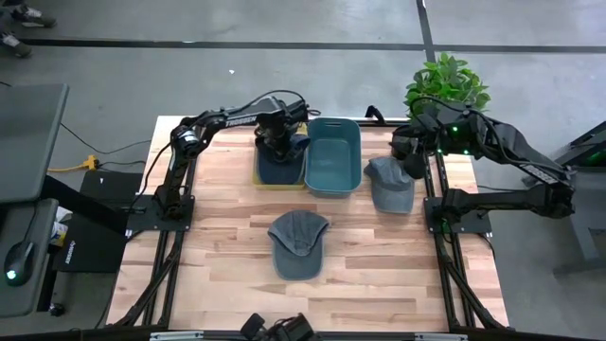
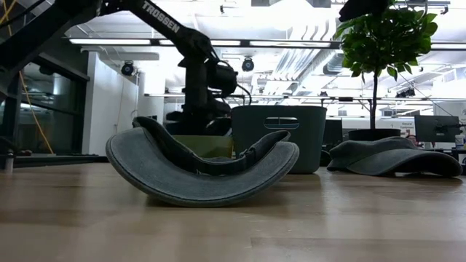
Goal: Pick & Place hat
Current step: Put the blue cap into the yellow bin, then put the right grey cap into the grey bin
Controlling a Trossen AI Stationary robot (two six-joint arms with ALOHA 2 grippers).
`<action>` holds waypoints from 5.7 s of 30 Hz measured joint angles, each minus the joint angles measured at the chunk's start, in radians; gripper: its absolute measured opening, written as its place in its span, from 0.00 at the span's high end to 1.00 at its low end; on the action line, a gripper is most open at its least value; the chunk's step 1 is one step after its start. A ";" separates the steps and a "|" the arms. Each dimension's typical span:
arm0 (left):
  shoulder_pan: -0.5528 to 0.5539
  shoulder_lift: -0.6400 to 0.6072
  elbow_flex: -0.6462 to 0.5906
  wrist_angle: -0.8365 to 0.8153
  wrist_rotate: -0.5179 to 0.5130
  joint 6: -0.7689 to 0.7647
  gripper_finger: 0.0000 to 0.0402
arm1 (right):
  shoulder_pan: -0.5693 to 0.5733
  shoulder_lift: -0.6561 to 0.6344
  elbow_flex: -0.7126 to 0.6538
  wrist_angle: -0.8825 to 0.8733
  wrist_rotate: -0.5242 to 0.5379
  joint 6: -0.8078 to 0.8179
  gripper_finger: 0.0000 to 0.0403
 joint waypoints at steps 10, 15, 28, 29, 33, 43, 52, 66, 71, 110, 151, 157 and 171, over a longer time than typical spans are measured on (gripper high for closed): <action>0.000 -0.001 0.071 -0.043 -0.008 -0.005 1.00 | 0.000 0.012 0.000 -0.008 0.000 -0.001 0.65; 0.000 -0.003 0.121 -0.094 -0.021 0.003 1.00 | 0.000 0.012 0.000 -0.008 -0.005 -0.003 0.65; 0.000 -0.003 0.144 -0.149 -0.041 0.003 1.00 | 0.000 0.012 0.000 -0.011 -0.005 -0.004 0.65; 0.000 -0.003 0.144 -0.151 -0.041 0.003 1.00 | 0.000 0.012 0.000 -0.011 -0.005 -0.008 0.65; 0.000 -0.004 0.144 -0.190 -0.041 0.006 1.00 | 0.000 0.012 0.000 -0.011 -0.005 -0.011 0.65; 0.000 -0.018 0.249 -0.228 -0.062 0.037 1.00 | 0.000 0.012 0.000 -0.011 -0.006 -0.011 0.65; -0.017 -0.018 0.390 -0.341 -0.062 0.064 1.00 | 0.000 0.008 -0.002 -0.018 -0.012 -0.010 0.65; -0.100 -0.017 0.426 -0.424 -0.094 0.098 1.00 | 0.015 -0.046 -0.002 -0.174 -0.249 -0.015 0.65; -0.137 -0.020 0.426 -0.430 -0.116 0.048 1.00 | 0.101 -0.073 -0.002 -0.239 -0.314 0.023 0.65; -0.573 -0.162 0.423 -0.105 -0.072 0.005 1.00 | 1.056 -0.005 -0.640 0.177 0.107 0.938 0.65; -0.840 -0.859 -1.009 1.430 -0.149 -0.267 1.00 | 1.108 0.489 -0.570 -0.151 0.497 0.990 0.47; -0.917 -0.871 -1.017 1.426 -0.186 -0.258 1.00 | 1.034 0.490 -0.563 -0.103 0.413 0.945 0.39; -0.991 -0.879 -1.018 1.401 -0.216 -0.233 1.00 | 0.855 0.523 -0.509 -0.103 0.370 0.849 0.38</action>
